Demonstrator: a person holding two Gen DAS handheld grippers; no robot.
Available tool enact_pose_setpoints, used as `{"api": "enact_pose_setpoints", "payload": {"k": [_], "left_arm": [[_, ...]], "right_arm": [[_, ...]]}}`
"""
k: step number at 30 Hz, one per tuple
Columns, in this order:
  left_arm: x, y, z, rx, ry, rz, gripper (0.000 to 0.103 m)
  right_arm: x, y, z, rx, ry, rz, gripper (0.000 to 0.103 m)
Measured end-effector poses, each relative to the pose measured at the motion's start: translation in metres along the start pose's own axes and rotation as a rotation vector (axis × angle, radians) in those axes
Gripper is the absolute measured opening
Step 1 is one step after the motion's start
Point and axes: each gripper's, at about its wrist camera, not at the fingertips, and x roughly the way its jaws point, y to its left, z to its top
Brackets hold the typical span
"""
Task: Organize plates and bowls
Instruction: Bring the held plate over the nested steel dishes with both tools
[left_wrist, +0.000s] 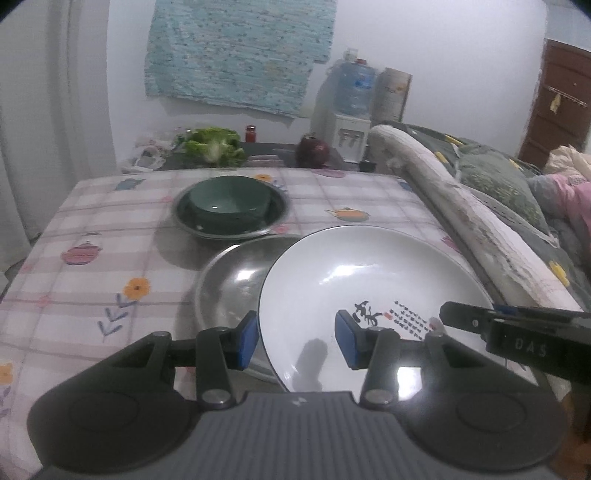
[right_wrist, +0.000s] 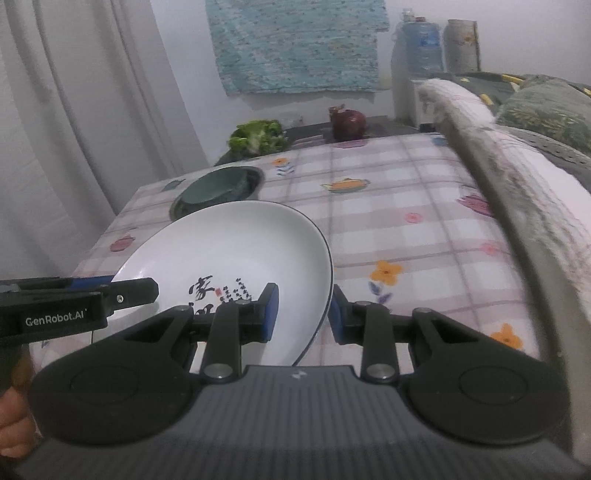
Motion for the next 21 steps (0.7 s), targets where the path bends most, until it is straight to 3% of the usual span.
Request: {"api": "enact_pose_setpoints", "payload": {"k": [21], "left_arm": [[0.004, 0.035, 0.002, -0.033, 0.028, 0.063, 0.045]], "right_arm": [[0.029, 0.037, 0.006, -0.012, 0.049, 0.035, 0.029]]}}
